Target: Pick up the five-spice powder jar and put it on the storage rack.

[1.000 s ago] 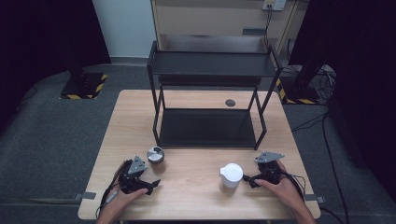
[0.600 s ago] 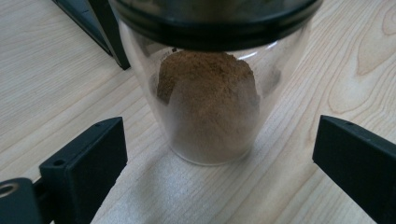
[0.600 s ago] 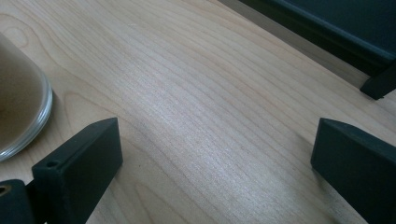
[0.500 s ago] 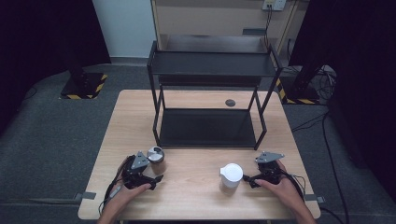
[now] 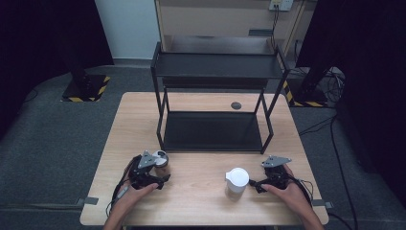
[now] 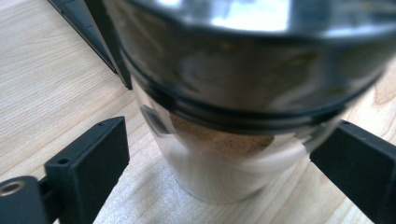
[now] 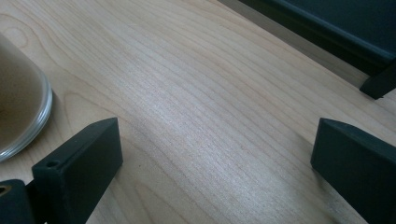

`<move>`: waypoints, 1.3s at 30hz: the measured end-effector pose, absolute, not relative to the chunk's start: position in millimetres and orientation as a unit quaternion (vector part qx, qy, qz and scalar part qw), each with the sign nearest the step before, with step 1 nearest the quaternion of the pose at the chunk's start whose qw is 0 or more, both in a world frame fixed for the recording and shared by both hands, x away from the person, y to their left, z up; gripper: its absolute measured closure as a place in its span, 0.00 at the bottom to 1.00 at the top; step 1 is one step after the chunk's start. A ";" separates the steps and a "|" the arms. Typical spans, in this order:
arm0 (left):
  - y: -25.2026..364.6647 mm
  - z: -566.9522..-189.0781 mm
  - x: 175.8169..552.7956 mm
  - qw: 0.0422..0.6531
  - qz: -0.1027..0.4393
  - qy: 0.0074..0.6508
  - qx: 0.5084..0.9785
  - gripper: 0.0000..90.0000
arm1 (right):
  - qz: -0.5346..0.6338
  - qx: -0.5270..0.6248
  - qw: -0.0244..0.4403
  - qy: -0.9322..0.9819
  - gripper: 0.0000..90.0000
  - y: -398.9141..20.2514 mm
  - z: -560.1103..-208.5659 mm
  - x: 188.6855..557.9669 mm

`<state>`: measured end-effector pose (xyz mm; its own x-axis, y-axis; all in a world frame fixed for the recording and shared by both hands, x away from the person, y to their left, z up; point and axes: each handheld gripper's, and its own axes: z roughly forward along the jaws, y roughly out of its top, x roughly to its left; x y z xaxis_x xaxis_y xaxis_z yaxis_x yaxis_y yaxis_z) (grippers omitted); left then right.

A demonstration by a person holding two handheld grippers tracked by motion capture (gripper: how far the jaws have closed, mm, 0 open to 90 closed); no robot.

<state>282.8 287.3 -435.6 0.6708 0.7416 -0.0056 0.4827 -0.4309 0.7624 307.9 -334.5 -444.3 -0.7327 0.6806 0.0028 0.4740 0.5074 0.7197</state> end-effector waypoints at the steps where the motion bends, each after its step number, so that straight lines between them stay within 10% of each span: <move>1: 287.3 -435.6 282.8 0.385 0.168 0.369 0.829 0.06 | 0.364 0.337 0.142 0.856 0.03 -334.5 -444.3 307.9; 20: 285.8 -439.1 290.1 0.402 0.165 0.356 0.827 0.33 | 0.364 0.337 0.142 0.856 0.03 -334.4 -444.2 307.8; 39: 273.2 -409.8 311.9 0.415 0.134 0.252 0.864 0.33 | 0.365 0.339 0.143 0.855 0.03 -334.1 -444.5 307.0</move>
